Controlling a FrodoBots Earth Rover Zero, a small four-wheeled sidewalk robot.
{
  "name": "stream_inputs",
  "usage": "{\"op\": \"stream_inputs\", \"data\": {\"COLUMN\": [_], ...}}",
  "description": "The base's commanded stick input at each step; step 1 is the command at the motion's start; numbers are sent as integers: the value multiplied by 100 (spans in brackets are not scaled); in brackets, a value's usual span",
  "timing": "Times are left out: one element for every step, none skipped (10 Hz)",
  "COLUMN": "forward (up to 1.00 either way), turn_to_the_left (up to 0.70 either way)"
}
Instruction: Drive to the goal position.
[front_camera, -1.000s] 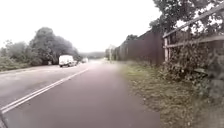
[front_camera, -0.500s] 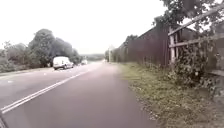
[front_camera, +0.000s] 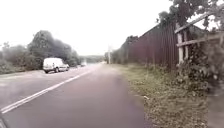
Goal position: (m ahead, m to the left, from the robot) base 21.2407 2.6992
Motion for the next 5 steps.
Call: {"op": "stream_inputs", "data": {"forward": [100,4,0,0,-80], "turn_to_the_left": [0,0,0,0,0]}}
